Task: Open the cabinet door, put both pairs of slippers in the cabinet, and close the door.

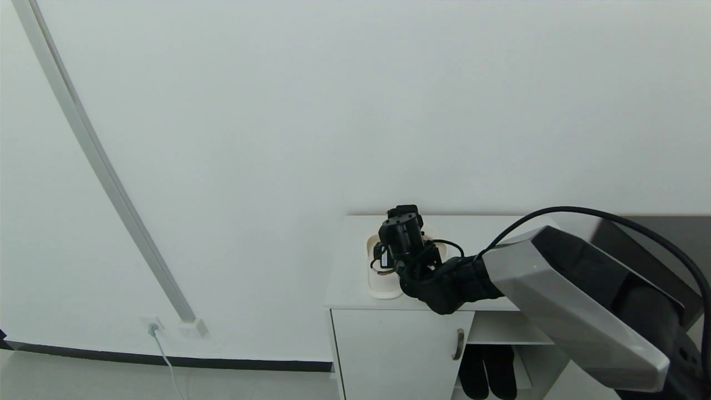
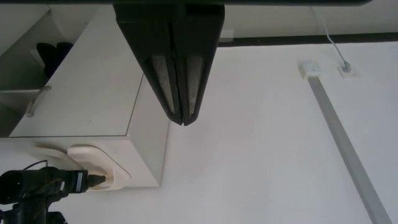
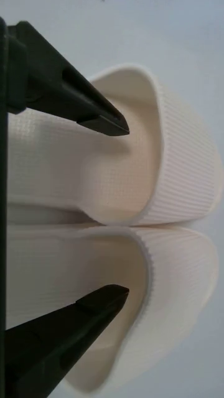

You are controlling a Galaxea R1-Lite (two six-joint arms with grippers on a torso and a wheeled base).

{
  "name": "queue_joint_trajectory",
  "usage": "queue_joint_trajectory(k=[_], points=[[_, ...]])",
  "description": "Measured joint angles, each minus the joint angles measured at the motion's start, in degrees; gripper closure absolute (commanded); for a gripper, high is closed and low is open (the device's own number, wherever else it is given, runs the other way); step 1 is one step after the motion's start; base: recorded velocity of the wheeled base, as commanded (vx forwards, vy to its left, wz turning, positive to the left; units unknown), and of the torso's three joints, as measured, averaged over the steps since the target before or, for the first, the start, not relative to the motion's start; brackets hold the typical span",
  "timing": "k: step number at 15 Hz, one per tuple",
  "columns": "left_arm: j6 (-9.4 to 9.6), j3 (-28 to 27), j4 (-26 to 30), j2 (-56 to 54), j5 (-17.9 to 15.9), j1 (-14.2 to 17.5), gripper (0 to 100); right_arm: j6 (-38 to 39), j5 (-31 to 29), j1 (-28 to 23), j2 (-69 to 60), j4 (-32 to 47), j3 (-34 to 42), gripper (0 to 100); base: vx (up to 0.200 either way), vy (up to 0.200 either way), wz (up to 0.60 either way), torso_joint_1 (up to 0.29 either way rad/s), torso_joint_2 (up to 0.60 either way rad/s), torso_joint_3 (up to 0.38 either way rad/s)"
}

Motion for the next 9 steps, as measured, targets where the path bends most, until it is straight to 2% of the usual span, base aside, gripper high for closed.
queue_joint_trajectory(k=[6, 7, 9], points=[[-0.06, 0.00, 0.00, 0.00, 0.11, 0.00, 100, 0.00, 0.00, -1.77, 4.66, 2.19, -7.69, 0, 0.000, 0.000, 0.00, 0.000, 0.00, 0.000], [-0.12, 0.00, 0.00, 0.00, 0.11, 0.00, 100, -0.20, 0.00, -2.01, 5.22, 2.30, -8.66, 100, 0.000, 0.000, 0.00, 0.000, 0.00, 0.000], [-0.15, 0.00, 0.00, 0.00, 0.11, 0.00, 100, -0.66, 0.00, -2.24, 5.92, 2.35, -9.67, 100, 0.000, 0.000, 0.00, 0.000, 0.00, 0.000]])
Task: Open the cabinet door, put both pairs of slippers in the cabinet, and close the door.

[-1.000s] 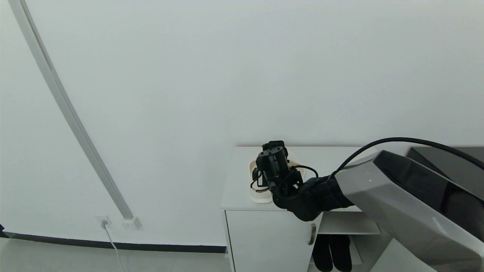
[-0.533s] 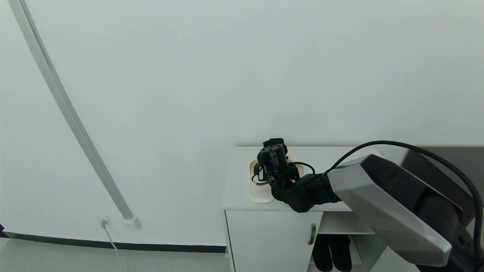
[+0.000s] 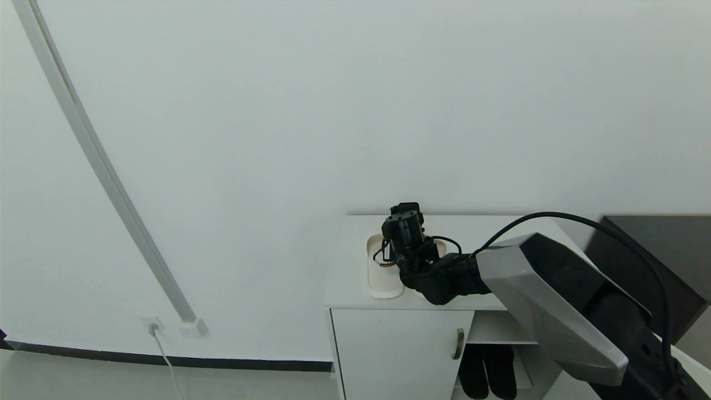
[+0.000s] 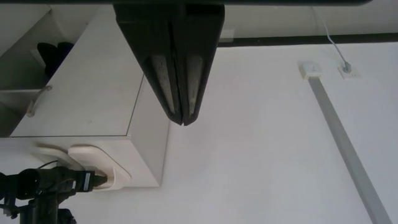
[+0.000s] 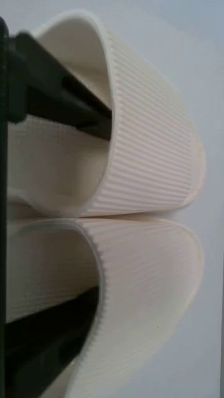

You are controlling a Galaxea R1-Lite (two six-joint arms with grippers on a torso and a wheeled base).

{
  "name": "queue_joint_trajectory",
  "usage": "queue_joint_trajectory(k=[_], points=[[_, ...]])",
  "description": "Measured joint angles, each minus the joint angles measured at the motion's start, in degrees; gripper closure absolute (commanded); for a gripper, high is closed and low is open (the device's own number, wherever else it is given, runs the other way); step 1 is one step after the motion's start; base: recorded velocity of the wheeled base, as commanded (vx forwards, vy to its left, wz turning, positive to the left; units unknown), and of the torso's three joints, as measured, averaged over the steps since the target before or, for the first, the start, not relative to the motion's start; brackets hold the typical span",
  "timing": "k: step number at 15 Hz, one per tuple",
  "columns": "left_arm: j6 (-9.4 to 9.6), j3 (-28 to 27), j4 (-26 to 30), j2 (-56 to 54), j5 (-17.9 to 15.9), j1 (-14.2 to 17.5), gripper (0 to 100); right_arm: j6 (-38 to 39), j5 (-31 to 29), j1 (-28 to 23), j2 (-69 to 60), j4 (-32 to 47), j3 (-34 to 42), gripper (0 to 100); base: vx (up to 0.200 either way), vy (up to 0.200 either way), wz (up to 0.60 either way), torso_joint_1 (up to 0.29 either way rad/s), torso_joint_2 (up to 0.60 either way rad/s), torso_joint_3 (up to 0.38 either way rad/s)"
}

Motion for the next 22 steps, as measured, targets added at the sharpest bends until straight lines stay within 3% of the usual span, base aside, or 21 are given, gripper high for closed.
queue_joint_trajectory(k=[9, 12, 20, 22], points=[[0.00, 0.00, -0.02, 0.00, 0.00, 0.00, 100, 0.00, -0.13, 0.10, 0.00, -0.28, 0.24, 100, 0.000, 0.000, 0.00, 0.000, 0.00, 0.000], [0.00, 0.00, 0.00, 0.00, -0.02, 0.00, 100, 0.24, 0.26, 0.50, -3.67, -0.94, 3.91, 100, 0.000, 0.000, 0.00, 0.000, 0.00, 0.000], [0.09, 0.00, 0.00, 0.00, -0.05, 0.00, 100, -3.94, 10.95, 4.34, -30.71, -10.79, 43.98, 100, 0.000, 0.000, 0.00, 0.000, 0.00, 0.000], [0.15, 0.00, 0.00, 0.00, -0.10, 0.00, 100, -4.32, 12.70, 5.77, -36.74, -11.45, 50.36, 100, 0.000, 0.000, 0.00, 0.000, 0.00, 0.000]])
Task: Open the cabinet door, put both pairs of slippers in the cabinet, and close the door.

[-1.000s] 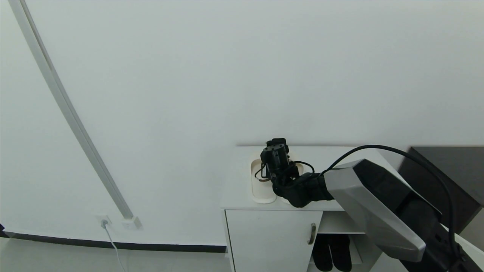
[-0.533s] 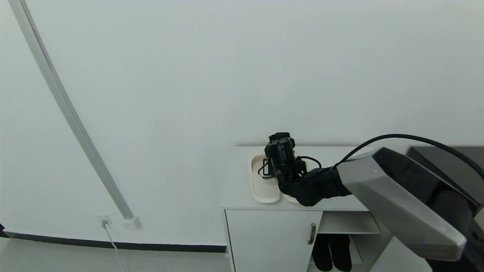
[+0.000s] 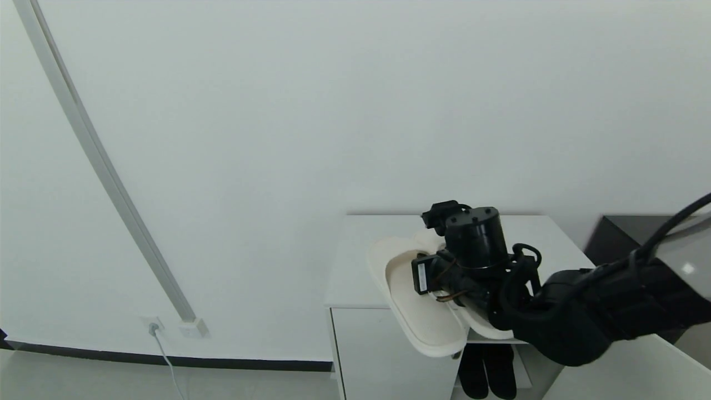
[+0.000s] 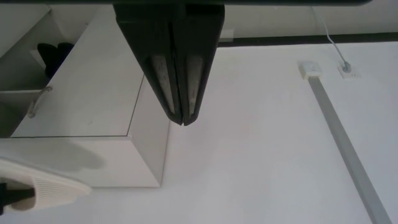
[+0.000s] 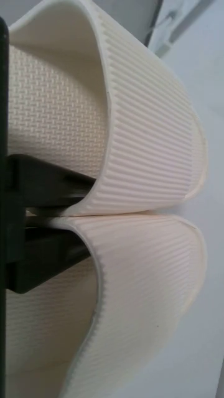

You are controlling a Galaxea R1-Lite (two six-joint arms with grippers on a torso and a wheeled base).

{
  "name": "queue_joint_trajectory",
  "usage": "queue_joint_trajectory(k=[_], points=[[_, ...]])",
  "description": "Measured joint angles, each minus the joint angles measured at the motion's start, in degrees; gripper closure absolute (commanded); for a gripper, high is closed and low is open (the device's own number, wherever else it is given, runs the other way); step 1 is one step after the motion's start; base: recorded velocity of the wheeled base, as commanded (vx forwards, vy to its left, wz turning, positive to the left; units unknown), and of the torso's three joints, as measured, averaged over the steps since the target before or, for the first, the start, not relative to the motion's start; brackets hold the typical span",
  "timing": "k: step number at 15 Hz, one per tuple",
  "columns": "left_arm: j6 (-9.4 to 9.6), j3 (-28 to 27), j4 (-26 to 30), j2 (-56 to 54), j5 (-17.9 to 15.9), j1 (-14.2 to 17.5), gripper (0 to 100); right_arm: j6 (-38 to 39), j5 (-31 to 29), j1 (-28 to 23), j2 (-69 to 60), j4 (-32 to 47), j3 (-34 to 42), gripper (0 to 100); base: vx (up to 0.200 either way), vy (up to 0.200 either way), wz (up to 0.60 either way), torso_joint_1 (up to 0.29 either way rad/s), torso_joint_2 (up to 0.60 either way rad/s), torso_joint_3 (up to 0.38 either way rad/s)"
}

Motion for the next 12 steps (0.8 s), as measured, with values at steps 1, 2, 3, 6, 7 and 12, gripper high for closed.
queue_joint_trajectory(k=[1, 2, 3, 6, 7, 12], points=[[0.02, 0.00, 0.00, 0.00, -0.01, 0.00, 100, 0.05, 0.74, 0.66, -2.80, -0.05, 2.61, 100, 0.000, 0.000, 0.00, 0.000, 0.00, 0.000], [-0.01, 0.00, -0.02, 0.00, 0.02, 0.00, 100, 0.43, 1.12, 1.29, -5.27, -0.13, 4.90, 100, 0.000, 0.000, 0.00, 0.000, 0.00, 0.000], [-0.04, 0.00, -0.02, 0.00, 0.00, 0.00, 100, 1.61, 1.23, 1.99, -7.25, -0.16, 7.06, 100, 0.000, 0.000, 0.00, 0.000, 0.00, 0.000], [-0.04, 0.00, 0.00, 0.00, 0.07, 0.00, 100, 4.05, 1.29, 3.17, -10.00, -2.21, 10.47, 100, 0.000, 0.000, 0.00, 0.000, 0.00, 0.000], [-0.04, 0.00, 0.00, 0.00, 0.07, 0.00, 100, 4.05, 1.32, 3.21, -10.25, -2.86, 10.89, 100, 0.000, 0.000, 0.00, 0.000, 0.00, 0.000], [-0.06, 0.00, -0.02, 0.00, -0.01, 0.00, 100, 3.77, 0.79, 4.19, -11.15, -5.85, 13.39, 100, 0.000, 0.000, 0.00, 0.000, 0.00, 0.000]])
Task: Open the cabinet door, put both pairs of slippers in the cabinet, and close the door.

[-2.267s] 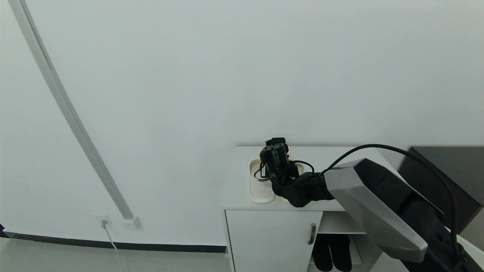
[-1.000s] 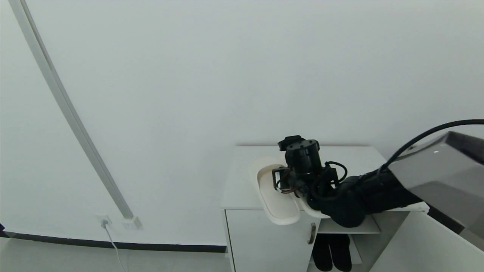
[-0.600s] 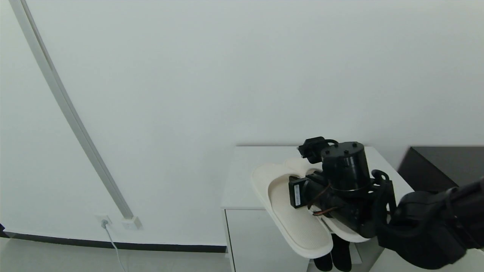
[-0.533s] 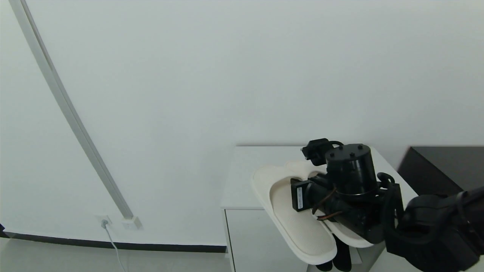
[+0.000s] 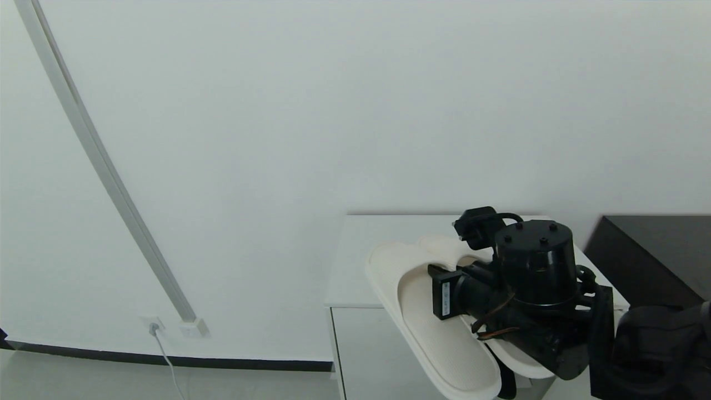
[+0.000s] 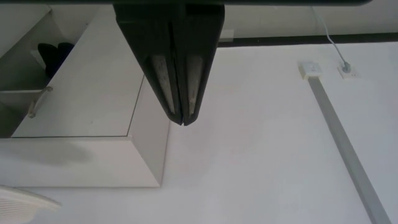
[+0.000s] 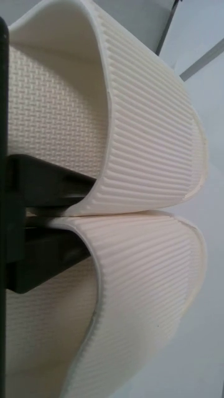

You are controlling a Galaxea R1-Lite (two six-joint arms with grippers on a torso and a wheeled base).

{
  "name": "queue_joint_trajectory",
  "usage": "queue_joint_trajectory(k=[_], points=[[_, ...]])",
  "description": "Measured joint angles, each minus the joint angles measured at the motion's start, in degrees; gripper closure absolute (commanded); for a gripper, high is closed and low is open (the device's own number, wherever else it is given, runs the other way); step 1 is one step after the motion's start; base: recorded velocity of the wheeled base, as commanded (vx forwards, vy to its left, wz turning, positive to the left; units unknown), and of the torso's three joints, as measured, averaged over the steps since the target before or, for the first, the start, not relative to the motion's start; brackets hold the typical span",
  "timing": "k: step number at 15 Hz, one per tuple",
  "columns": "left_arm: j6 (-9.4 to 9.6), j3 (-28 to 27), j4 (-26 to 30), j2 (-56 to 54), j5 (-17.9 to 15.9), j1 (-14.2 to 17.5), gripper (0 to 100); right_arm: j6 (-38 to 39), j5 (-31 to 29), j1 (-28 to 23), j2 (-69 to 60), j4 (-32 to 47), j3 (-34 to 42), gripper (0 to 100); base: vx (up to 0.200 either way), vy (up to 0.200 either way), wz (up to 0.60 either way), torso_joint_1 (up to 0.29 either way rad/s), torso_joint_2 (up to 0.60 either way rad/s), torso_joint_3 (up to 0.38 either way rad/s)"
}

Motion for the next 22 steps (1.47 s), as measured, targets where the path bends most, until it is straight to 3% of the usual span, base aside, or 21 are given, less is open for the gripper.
queue_joint_trajectory(k=[7, 22], points=[[-0.02, 0.00, 0.02, 0.00, -0.10, 0.00, 100, -0.02, 0.04, 0.57, -1.17, -0.13, 1.83, 100, -0.200, 0.000, 0.00, 0.000, 0.00, 0.004], [0.17, 0.00, 0.02, 0.00, -0.10, -0.02, 100, -0.27, -0.09, 1.24, -0.37, -1.56, 2.66, 100, 0.000, -0.013, 0.00, 0.000, 0.00, 0.000]])
